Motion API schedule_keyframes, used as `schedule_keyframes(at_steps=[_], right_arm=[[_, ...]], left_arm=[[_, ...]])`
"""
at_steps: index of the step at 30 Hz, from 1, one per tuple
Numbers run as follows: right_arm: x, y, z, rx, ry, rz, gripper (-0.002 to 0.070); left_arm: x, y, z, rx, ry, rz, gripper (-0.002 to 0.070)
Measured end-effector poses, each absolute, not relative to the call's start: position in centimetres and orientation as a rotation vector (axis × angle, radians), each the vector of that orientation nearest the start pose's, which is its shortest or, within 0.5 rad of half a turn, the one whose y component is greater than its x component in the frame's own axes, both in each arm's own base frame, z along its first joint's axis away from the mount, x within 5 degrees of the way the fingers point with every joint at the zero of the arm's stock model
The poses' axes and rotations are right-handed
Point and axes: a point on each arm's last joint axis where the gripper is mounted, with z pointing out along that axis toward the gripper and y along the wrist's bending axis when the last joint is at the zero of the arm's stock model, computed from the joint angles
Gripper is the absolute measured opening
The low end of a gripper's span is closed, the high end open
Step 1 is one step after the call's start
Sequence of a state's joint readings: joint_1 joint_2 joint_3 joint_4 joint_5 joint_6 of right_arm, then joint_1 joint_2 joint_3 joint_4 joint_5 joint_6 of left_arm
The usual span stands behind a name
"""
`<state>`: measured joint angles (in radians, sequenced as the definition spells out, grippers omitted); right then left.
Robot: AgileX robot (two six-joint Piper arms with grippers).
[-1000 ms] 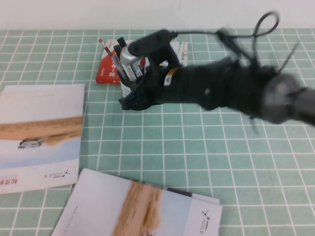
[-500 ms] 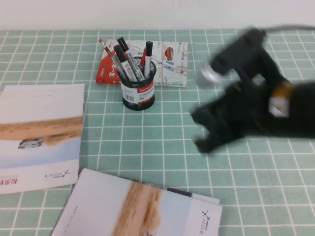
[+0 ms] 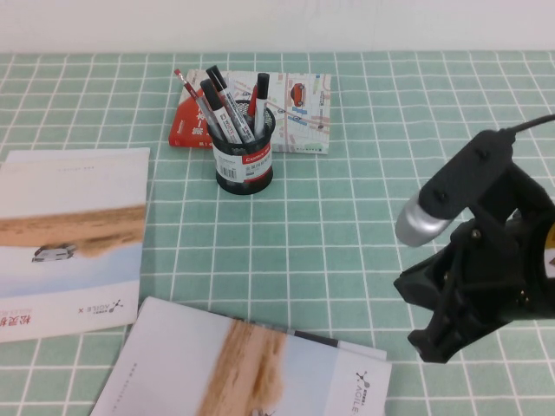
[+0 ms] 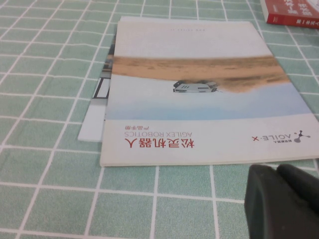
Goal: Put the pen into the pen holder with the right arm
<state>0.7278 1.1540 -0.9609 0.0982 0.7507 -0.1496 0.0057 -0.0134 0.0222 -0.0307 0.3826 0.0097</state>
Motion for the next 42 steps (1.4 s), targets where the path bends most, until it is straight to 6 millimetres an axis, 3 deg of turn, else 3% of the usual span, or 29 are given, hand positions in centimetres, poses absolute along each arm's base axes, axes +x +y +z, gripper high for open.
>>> schedule_keyframes(at_steps=[5, 10, 14, 20, 25, 29, 42], right_arm=[[17.2, 14.7, 30.8, -0.92, 2.196, 0.347, -0.0019], [16.3, 9.9, 28.3, -0.637, 2.152, 0.323, -0.0019], [14.3, 5.2, 25.1, -0.387, 2.101, 0.22, -0.0019], [9.7, 1.5, 20.7, -0.139, 1.926, 0.107, -0.0019], [7.5, 0.6, 19.0, -0.053, 1.774, 0.066, -0.0019], [6.5, 0.5, 19.2, -0.048, 1.686, 0.069, -0.0019], [5.3, 0.9, 17.5, -0.076, 1.835, 0.114, -0.0019]], left_arm=[[5.2, -0.1, 17.2, -0.015, 1.875, -0.02, -0.0004], [5.2, -0.1, 17.2, -0.015, 1.875, -0.02, -0.0004], [5.2, -0.1, 17.2, -0.015, 1.875, -0.02, -0.0004], [5.2, -0.1, 17.2, -0.015, 1.875, -0.02, -0.0004], [5.2, -0.1, 17.2, -0.015, 1.875, -0.02, -0.0004], [5.2, -0.1, 17.2, -0.015, 1.875, -0.02, -0.0004], [5.2, -0.1, 17.2, -0.015, 1.875, -0.02, -0.0004]])
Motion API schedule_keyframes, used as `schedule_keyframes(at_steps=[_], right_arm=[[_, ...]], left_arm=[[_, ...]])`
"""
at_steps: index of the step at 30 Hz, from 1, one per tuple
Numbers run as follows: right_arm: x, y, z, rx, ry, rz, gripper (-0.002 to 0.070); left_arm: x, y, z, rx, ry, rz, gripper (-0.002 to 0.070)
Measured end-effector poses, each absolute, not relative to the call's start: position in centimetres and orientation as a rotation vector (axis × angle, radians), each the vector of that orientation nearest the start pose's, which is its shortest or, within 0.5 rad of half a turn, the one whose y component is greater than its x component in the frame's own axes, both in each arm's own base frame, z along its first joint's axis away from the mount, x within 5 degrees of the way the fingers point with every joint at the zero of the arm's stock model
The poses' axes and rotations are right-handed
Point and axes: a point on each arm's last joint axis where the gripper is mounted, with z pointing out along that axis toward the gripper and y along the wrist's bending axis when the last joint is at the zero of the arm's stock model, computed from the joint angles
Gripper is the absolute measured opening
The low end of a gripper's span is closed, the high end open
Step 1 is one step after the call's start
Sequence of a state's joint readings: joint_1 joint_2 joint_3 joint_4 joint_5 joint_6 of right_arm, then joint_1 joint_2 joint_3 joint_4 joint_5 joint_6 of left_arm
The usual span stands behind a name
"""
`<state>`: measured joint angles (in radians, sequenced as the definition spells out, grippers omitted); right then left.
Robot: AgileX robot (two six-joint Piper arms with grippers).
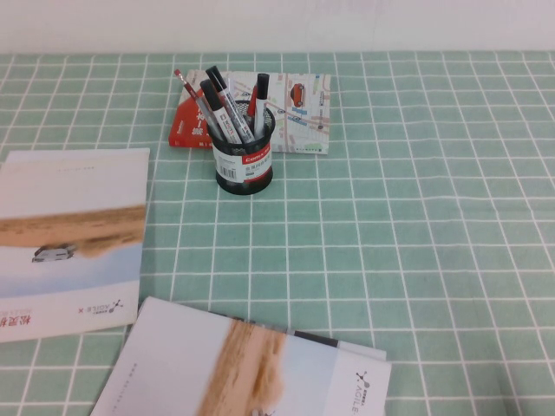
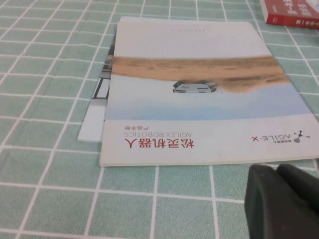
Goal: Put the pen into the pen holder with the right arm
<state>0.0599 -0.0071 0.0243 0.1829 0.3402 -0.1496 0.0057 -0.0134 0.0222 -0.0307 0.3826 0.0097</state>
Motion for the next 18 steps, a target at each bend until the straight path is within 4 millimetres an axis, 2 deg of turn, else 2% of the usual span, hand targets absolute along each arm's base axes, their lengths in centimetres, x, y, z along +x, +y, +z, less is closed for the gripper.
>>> schedule_keyframes(at_steps=[18], right_arm=[[5.29, 0.92, 17.49, -0.069, 1.838, 0.128, -0.0019]], left_arm=[[5.22, -0.07, 17.21, -0.015, 1.875, -0.02, -0.0004]])
